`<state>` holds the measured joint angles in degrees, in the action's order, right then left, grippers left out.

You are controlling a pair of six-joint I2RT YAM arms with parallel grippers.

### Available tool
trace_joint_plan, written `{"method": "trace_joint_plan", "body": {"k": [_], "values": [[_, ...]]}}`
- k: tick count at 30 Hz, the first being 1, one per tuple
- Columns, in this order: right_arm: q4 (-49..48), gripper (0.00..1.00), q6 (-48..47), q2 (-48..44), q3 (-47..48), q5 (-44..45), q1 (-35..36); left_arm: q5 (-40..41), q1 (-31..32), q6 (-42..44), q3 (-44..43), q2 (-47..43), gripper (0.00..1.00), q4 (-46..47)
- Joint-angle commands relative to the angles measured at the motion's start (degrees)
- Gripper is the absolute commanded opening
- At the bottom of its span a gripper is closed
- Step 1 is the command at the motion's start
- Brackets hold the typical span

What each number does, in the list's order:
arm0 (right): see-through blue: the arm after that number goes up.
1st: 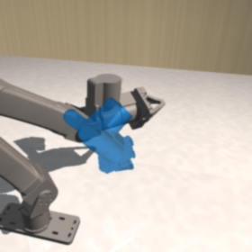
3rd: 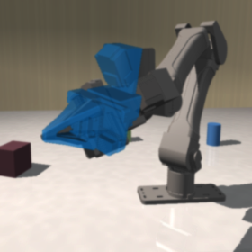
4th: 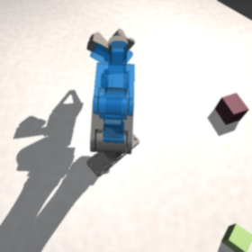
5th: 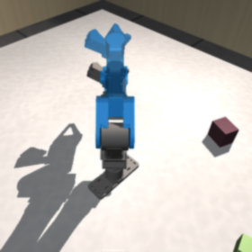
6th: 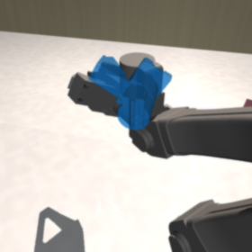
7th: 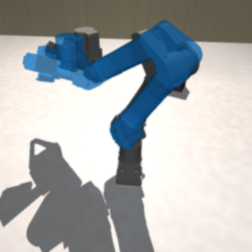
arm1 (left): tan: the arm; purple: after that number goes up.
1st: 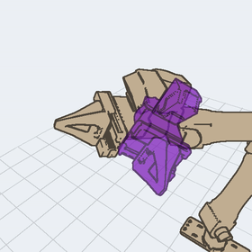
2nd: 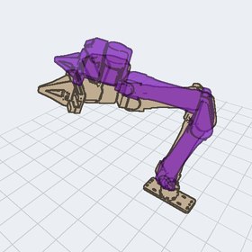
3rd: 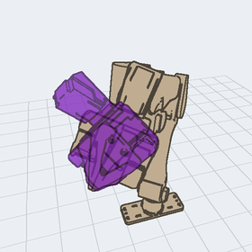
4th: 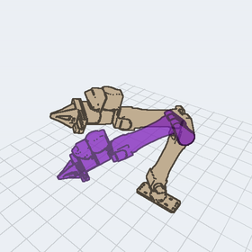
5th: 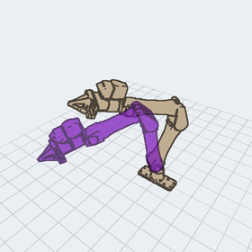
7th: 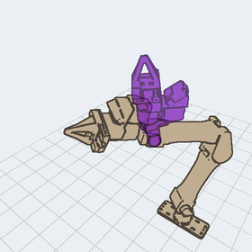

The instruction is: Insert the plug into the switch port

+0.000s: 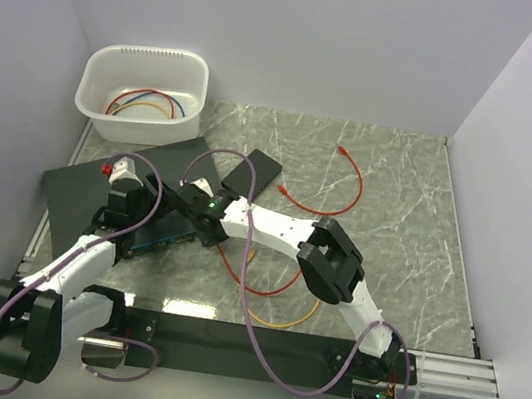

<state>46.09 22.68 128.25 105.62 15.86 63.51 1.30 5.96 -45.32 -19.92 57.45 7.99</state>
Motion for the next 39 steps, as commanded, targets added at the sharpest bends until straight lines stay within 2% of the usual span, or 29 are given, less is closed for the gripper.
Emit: {"method": "trace_joint_plan", "body": {"k": [1,16,31,39], "values": [[-1.6,0.0,0.4,0.5,6.6,8.0,-0.9,-0.8,-0.3,-0.2,0.3,-0.9,0.79,1.3],[2.0,0.0,1.6,5.2,18.4,10.1,0.8,-0.9,-0.3,-0.3,0.0,0.3,0.79,1.6],[-0.8,0.0,2.2,8.2,22.3,11.7,1.0,-0.8,-0.3,-0.5,0.3,-0.5,0.79,1.4],[0.7,0.0,-0.2,11.5,26.3,16.0,1.7,-0.8,-0.3,-0.5,0.3,-0.6,0.79,1.4]]}}
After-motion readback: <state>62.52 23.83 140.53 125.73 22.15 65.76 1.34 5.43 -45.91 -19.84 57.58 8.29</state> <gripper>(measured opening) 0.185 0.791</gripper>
